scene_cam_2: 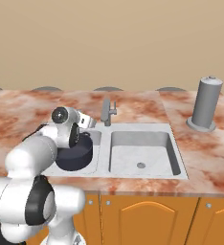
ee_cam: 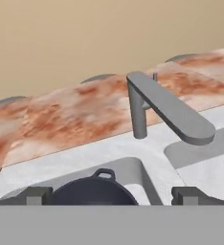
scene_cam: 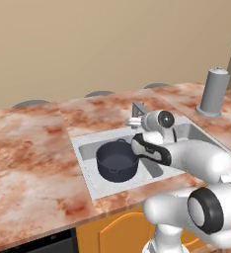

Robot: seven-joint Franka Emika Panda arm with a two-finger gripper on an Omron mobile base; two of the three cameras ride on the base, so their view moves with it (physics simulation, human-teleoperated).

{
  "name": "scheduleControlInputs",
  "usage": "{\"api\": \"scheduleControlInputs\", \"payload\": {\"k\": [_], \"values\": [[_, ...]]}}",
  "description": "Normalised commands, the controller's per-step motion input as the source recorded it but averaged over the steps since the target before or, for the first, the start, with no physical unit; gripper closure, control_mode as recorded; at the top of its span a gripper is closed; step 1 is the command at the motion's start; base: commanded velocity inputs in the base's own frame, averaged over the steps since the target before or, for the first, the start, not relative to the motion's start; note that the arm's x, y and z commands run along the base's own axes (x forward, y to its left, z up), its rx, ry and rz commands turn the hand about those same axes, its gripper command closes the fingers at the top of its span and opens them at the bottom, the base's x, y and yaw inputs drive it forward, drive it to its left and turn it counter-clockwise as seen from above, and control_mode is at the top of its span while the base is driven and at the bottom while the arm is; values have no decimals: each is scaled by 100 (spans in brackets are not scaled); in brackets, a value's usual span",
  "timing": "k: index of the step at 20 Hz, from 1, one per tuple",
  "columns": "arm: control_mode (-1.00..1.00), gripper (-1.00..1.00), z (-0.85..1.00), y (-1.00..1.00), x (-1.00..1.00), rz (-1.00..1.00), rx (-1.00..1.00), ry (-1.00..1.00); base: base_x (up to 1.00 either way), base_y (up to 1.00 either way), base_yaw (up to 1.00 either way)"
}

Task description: Move the pot and pan from the stove into the sink.

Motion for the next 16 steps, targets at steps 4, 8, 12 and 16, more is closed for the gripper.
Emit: {"api": "scheduleControlInputs", "payload": {"k": [4, 8, 12, 16], "values": [[-100, -100, 56, -11, -50, -5, -7, 24, 0, 0, 0], [-100, -100, 15, -30, -90, -4, -8, 14, 0, 0, 0], [-100, -100, -2, -38, -100, 0, -7, -4, 0, 0, 0], [-100, -100, -16, -27, -90, 7, 1, -23, 0, 0, 0]]}}
